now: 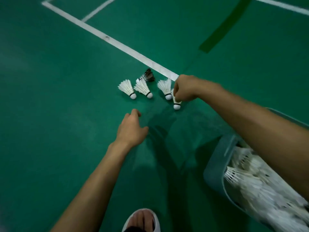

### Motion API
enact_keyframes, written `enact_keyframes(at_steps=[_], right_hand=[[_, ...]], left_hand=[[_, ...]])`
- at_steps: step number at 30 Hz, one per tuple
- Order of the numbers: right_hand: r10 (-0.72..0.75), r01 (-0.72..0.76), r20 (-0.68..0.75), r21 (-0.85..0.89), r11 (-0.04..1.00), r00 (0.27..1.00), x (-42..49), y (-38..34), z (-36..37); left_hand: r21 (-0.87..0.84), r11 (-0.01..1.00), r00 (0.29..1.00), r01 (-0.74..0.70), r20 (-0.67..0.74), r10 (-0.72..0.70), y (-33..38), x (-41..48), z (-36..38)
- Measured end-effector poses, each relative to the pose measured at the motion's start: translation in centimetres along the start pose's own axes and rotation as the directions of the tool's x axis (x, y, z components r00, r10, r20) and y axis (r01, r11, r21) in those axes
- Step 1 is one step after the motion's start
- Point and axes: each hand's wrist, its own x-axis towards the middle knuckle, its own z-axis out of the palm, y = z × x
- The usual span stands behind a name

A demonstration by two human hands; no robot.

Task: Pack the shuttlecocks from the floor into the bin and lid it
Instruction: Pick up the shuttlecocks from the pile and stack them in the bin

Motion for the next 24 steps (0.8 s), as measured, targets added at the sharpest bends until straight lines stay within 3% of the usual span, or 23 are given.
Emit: enact_keyframes(at_steps=[3,6,9,11,14,18,24], right_hand=[[-0.021,0.020,-0.023,-0.078,0.997,1.000,4.7,0.6,0.5],[0.005,-0.002,0.032,-0.077,0.997,0.999,6.7,1.8,1.3],[-0.007,0.013,0.065,-0.084,0.996,0.998,6.9,3.1,2.1],[0.001,0.005,0.064,-0.096,0.995,0.998,6.5,4.3,1.6],[0.051,-0.047,0.059,-0.069,0.997,0.997,4.8,5.2,-0.6],[0.098,-0.096,-0.117,0.022,0.995,0.988,0.9,6.2,-3.4],[0.184,-0.011,-0.405,0.394,0.919,0.896,-5.5,8.9,-5.4]], left_hand=[[-0.063,0.998,0.999,0.005,-0.033,-0.007,0.0,3.1,1.2],[-0.176,0.981,0.995,-0.076,-0.074,0.064,3.0,6.5,3.4],[-0.004,0.994,0.968,-0.110,-0.228,0.107,5.9,8.9,5.7],[0.143,0.989,0.922,-0.040,-0.375,0.092,6.9,10.2,6.6],[0.064,0.997,0.941,0.034,-0.337,-0.011,6.8,12.1,7.4],[0.079,0.997,0.958,-0.010,-0.285,0.033,8.0,14.3,7.7],[0.067,0.990,0.896,-0.124,-0.421,0.140,10.3,12.6,9.5]])
